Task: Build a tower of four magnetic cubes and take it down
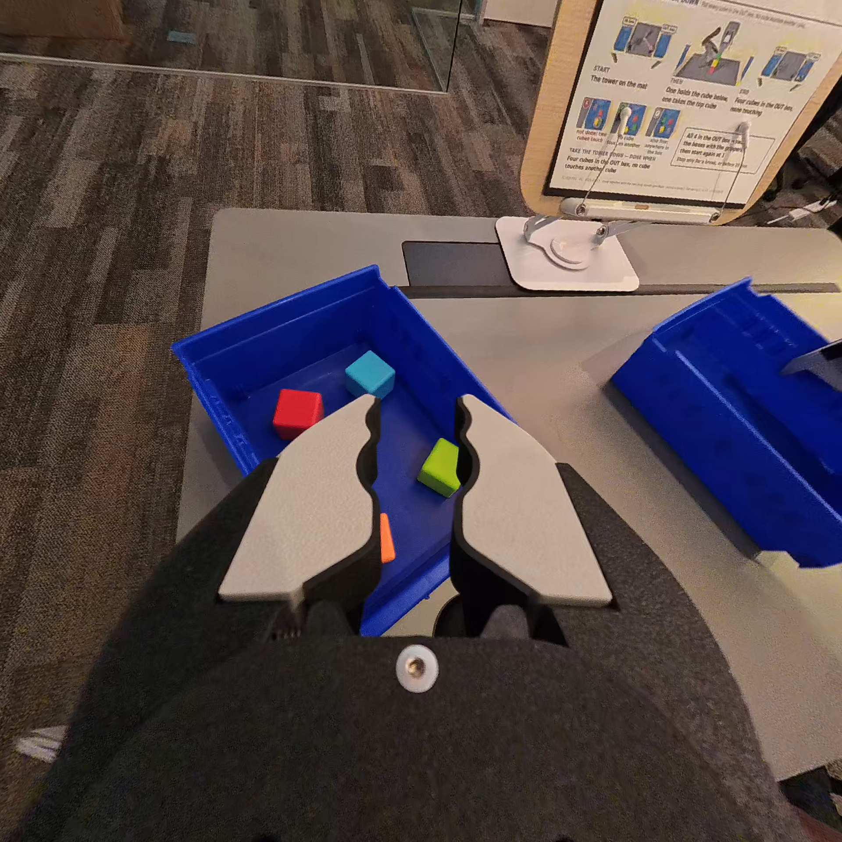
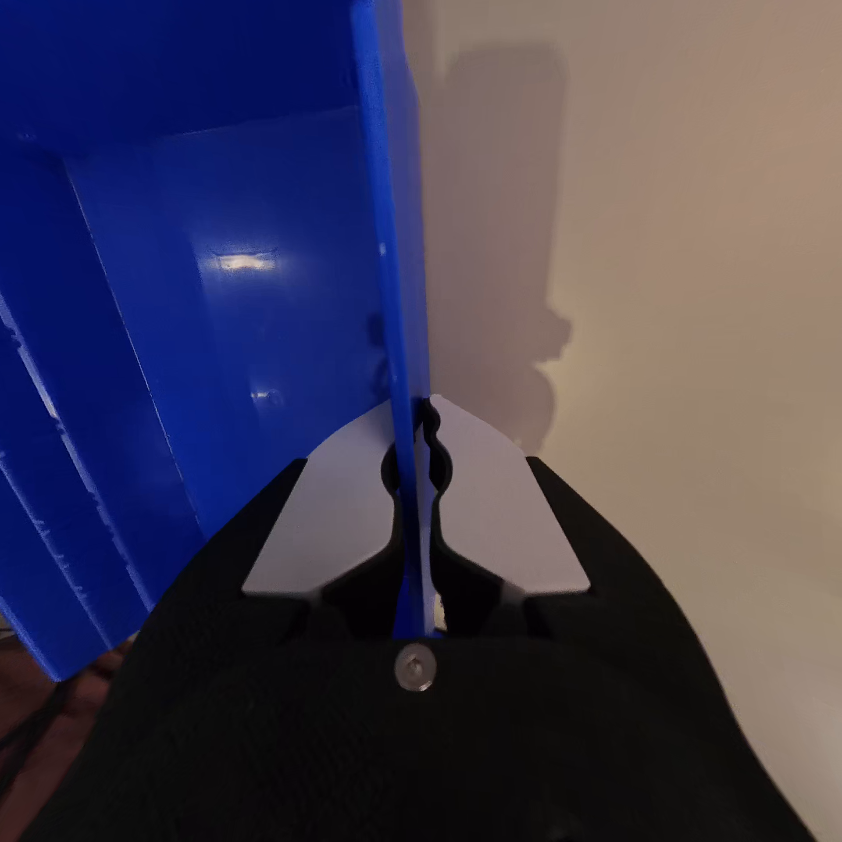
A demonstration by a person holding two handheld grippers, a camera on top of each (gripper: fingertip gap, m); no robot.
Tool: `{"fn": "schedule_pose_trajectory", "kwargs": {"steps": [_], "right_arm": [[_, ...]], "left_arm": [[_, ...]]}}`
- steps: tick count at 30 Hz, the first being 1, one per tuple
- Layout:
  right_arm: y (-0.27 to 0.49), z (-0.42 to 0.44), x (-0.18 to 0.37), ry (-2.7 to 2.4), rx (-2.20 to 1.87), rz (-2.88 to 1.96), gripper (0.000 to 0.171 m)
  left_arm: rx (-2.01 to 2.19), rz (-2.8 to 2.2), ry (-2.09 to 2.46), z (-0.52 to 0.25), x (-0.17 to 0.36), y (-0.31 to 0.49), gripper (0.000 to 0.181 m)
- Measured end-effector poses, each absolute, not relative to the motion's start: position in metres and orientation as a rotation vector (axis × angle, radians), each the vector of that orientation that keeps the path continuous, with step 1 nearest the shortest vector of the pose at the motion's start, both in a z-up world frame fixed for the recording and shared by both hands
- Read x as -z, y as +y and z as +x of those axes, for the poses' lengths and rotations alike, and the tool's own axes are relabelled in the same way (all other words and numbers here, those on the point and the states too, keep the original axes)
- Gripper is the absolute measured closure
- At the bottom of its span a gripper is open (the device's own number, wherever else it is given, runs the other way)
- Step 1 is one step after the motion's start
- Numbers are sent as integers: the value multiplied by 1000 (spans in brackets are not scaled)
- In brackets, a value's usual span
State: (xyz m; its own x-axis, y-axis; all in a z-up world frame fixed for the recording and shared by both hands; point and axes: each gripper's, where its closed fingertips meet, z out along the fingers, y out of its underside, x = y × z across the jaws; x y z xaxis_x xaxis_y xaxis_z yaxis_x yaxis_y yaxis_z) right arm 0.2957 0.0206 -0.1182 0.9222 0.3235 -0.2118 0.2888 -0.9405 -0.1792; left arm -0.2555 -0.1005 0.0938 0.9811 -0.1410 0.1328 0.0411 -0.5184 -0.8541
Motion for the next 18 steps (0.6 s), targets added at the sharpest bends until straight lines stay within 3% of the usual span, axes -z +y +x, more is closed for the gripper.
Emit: {"fn": "schedule_pose_trajectory", "kwargs": {"steps": [9, 18], "right_arm": [[23, 427, 120, -199, -343, -2946, 164], [20, 498, 120, 20, -327, -2915, 165]], "left_arm": [[142, -2148, 109, -239, -88, -85, 151], [58, -2232, 95, -241, -71, -75, 150]]}}
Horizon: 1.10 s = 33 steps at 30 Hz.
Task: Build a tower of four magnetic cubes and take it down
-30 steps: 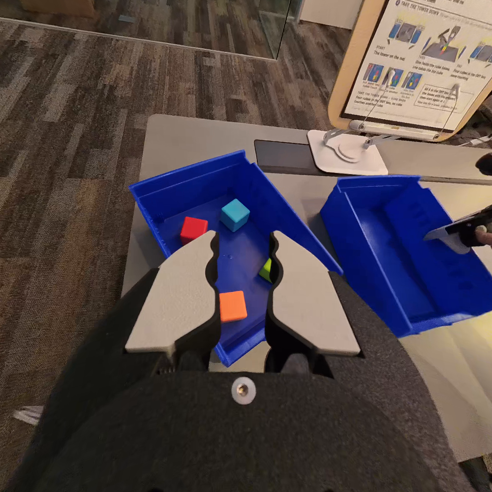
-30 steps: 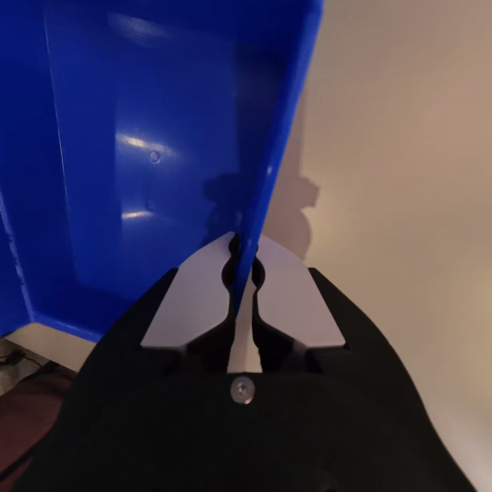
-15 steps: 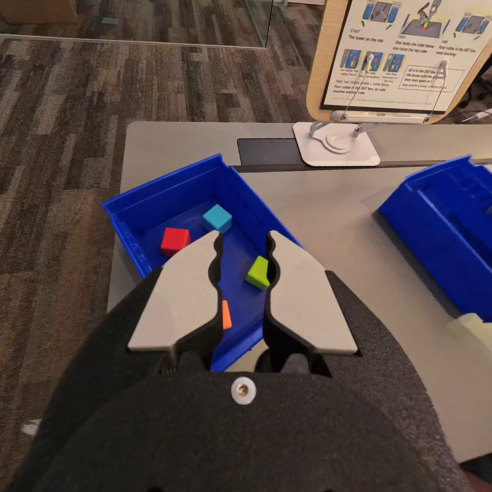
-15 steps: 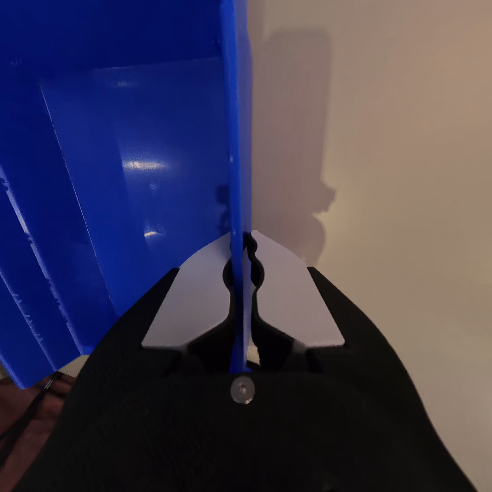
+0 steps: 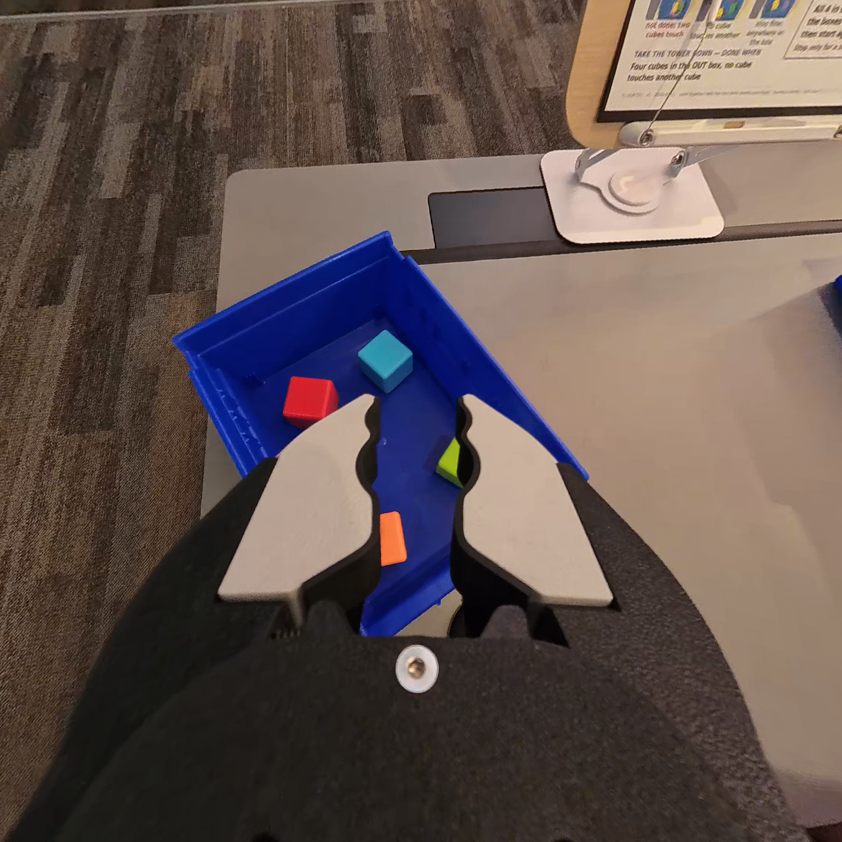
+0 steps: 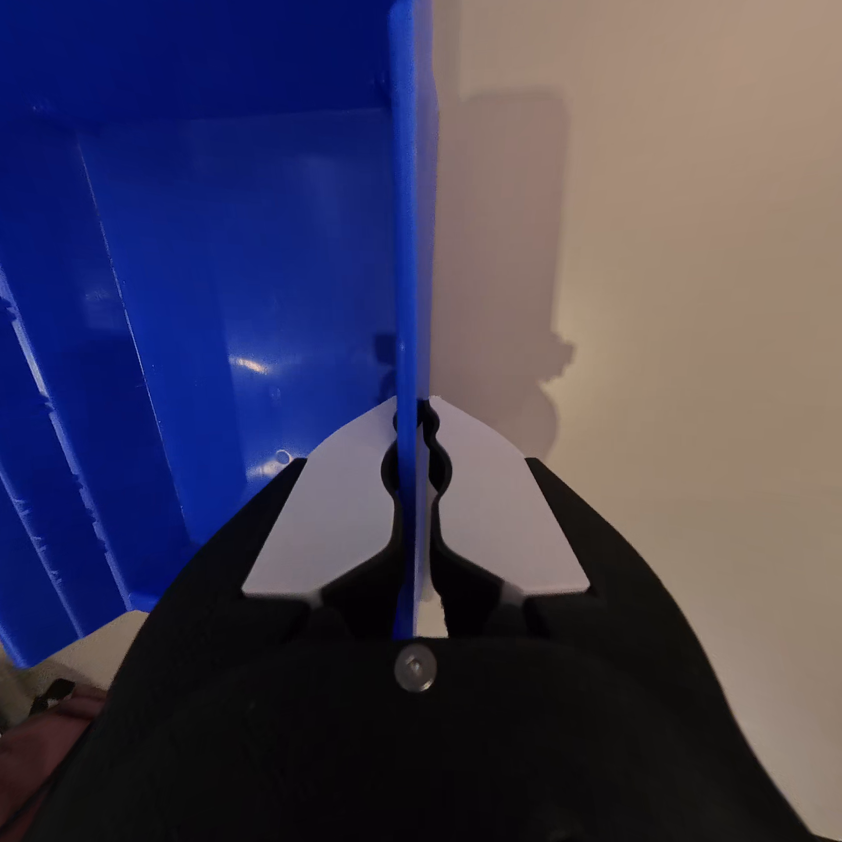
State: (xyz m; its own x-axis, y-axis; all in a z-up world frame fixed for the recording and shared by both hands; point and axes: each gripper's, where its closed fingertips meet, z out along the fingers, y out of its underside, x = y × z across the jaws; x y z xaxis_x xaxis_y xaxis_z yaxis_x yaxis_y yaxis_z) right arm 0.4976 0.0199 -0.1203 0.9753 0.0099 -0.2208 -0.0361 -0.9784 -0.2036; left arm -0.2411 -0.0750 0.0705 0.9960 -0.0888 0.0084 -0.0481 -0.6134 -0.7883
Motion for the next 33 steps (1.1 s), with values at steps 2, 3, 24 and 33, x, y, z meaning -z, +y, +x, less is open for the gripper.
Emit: {"fn": "schedule_pose_trajectory", "kwargs": {"steps": [2, 3, 24, 33], "right_arm": [[19, 502, 120, 62, -332, -2891, 164], [20, 503, 120, 81, -341, -2876, 163], [6, 480, -63, 33, -53, -2151, 116], [12, 445, -46, -90, -124, -2222, 116]], "left_arm": [[36, -2242, 83, -246, -68, -74, 150], [23, -2247, 76, -250, -67, -74, 149], [-69, -2689, -435, -371, 76, -71, 128], [-63, -2830, -229, -359, 110, -63, 172]]}}
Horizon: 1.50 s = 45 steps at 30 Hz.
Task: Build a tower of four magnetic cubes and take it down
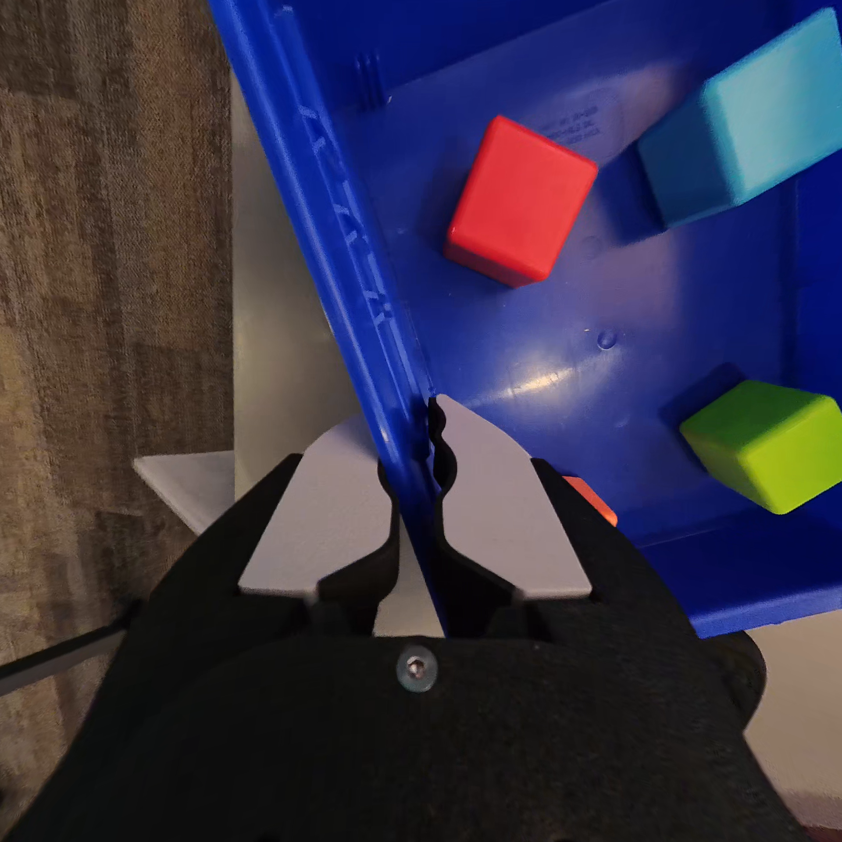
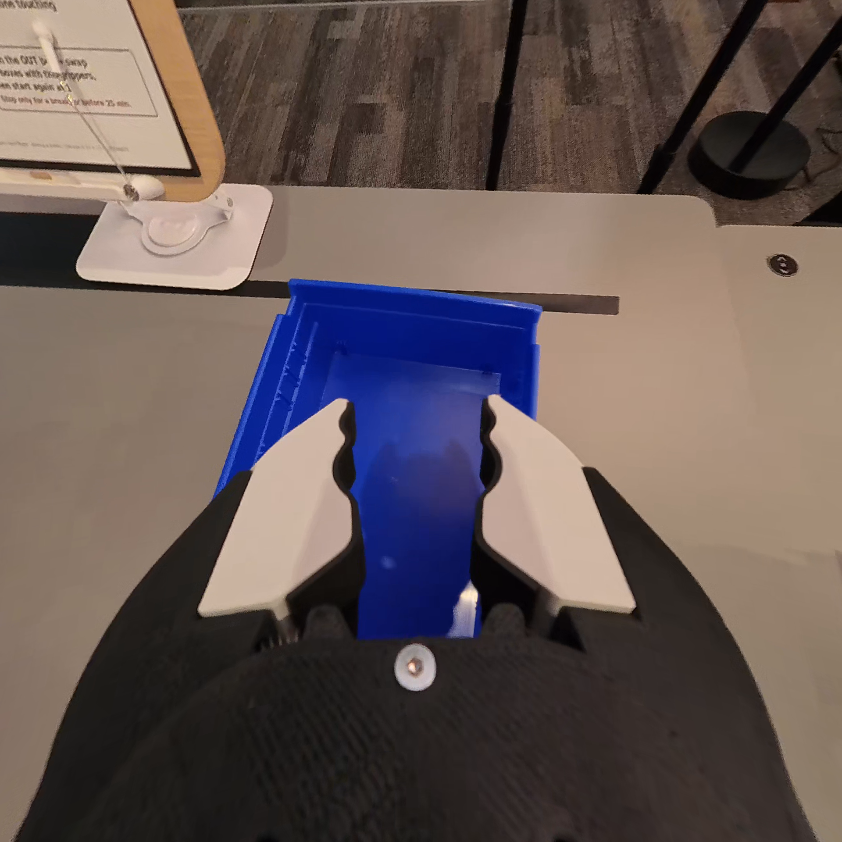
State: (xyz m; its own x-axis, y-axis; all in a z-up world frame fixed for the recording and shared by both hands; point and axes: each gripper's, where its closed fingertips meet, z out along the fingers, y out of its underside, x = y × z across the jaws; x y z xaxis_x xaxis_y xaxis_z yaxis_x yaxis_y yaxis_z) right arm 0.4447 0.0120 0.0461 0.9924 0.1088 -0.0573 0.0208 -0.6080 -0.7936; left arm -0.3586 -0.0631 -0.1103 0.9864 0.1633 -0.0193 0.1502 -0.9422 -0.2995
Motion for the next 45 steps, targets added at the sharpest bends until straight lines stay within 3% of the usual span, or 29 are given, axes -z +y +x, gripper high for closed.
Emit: {"fn": "schedule_pose_trajectory", "kwargs": {"steps": [17, 32, 35, 38, 40, 42, 45], "right_arm": [[37, 380, -2, -386, -103, -2355, 118], [37, 375, 22, -449, -62, -2447, 118], [37, 375, 23, -455, -54, -2454, 118], [38, 375, 22, -454, -52, -2445, 118], [38, 376, 20, -448, -54, -2438, 118], [39, 377, 21, -446, -55, -2443, 118], [38, 379, 27, -444, -47, -2467, 118]], "left_arm": [[-9, -2779, 338, -272, 112, -18, 172], [-9, -2755, 271, -291, 111, -18, 172], [9, -2664, 243, -292, 95, -13, 163], [107, -2441, 247, -281, 44, -10, 154], [334, -2238, 488, -235, 3, -26, 153], [516, -2066, 772, -185, -18, -57, 139], [472, -2009, 1240, -140, 7, -93, 143]]}}
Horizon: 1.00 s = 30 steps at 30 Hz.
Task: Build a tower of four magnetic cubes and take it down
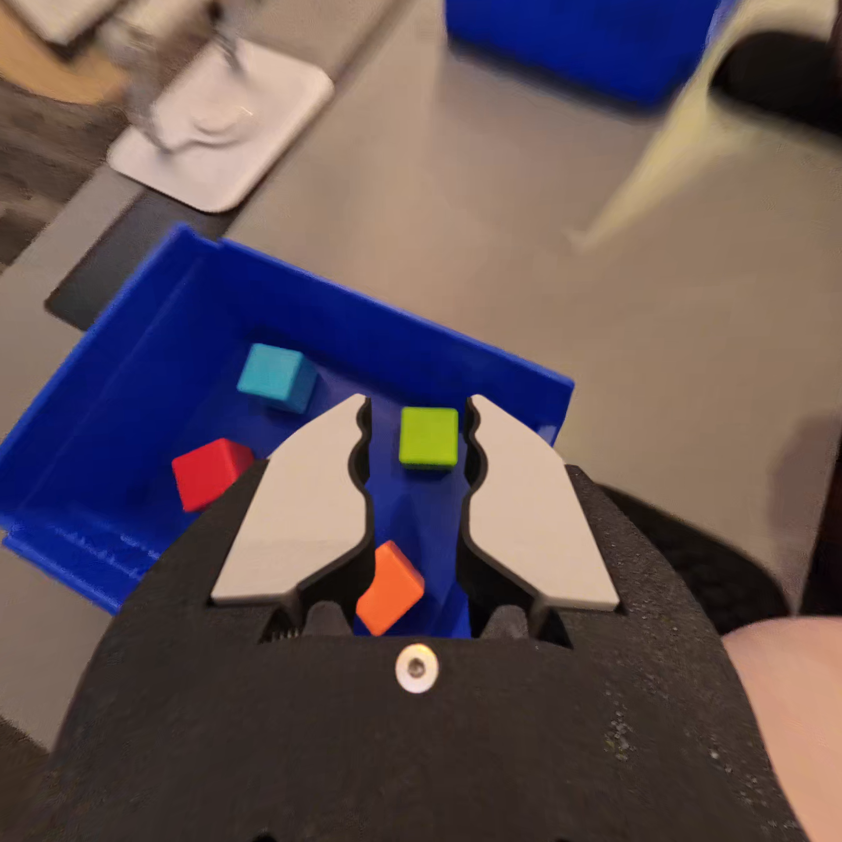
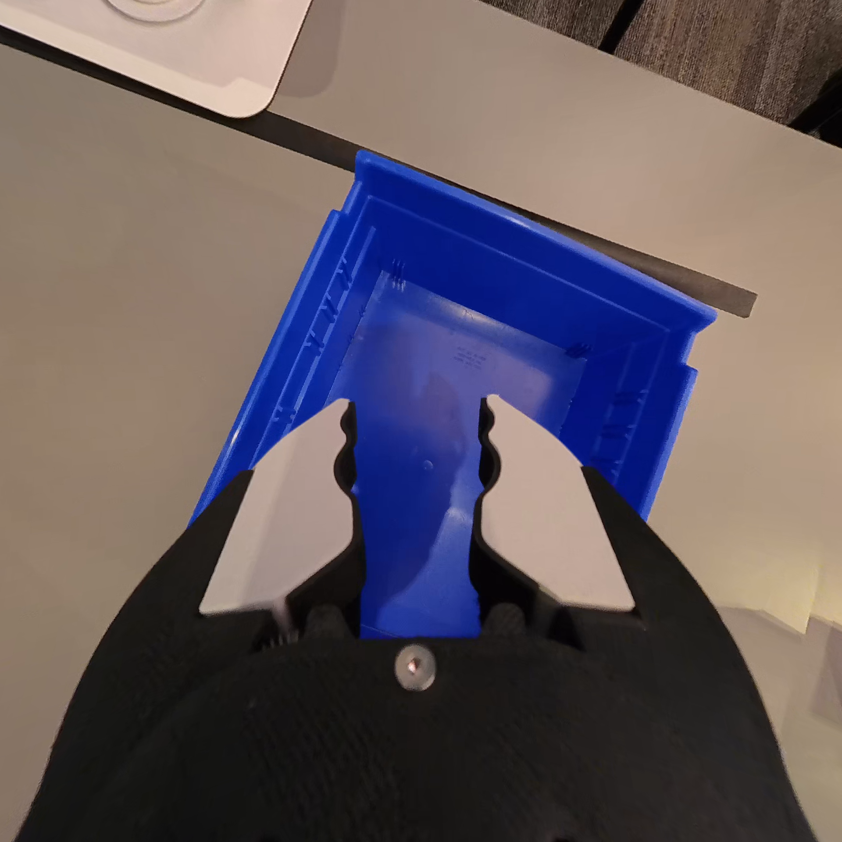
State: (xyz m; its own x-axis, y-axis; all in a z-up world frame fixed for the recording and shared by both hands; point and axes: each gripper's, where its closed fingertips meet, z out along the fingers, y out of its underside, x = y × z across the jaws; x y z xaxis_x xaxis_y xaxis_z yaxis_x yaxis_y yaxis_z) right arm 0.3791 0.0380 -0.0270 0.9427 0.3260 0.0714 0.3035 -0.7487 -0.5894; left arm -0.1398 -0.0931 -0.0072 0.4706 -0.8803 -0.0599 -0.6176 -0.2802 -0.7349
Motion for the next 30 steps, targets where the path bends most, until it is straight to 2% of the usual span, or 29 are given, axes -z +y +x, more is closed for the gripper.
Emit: {"fn": "schedule_pose_trajectory", "kwargs": {"steps": [3, 7, 13, 19, 25, 30], "right_arm": [[38, 380, 29, -445, -44, -2476, 118], [37, 381, 28, -441, -53, -2475, 118], [36, 387, 31, -428, -66, -2493, 118], [34, 388, 35, -442, -68, -2516, 118], [33, 388, 35, -446, -80, -2515, 118], [32, 391, 37, -436, -103, -2529, 118]], "left_arm": [[346, -2093, 1429, -123, 43, -92, 145], [315, -2352, 1506, -117, 86, -94, 132], [145, -2490, 1554, -128, 116, -88, 121], [92, -2566, 1634, -137, 141, -91, 130], [28, -2524, 1657, -144, 132, -89, 133], [-91, -2336, 1478, -148, 75, -74, 133]]}}
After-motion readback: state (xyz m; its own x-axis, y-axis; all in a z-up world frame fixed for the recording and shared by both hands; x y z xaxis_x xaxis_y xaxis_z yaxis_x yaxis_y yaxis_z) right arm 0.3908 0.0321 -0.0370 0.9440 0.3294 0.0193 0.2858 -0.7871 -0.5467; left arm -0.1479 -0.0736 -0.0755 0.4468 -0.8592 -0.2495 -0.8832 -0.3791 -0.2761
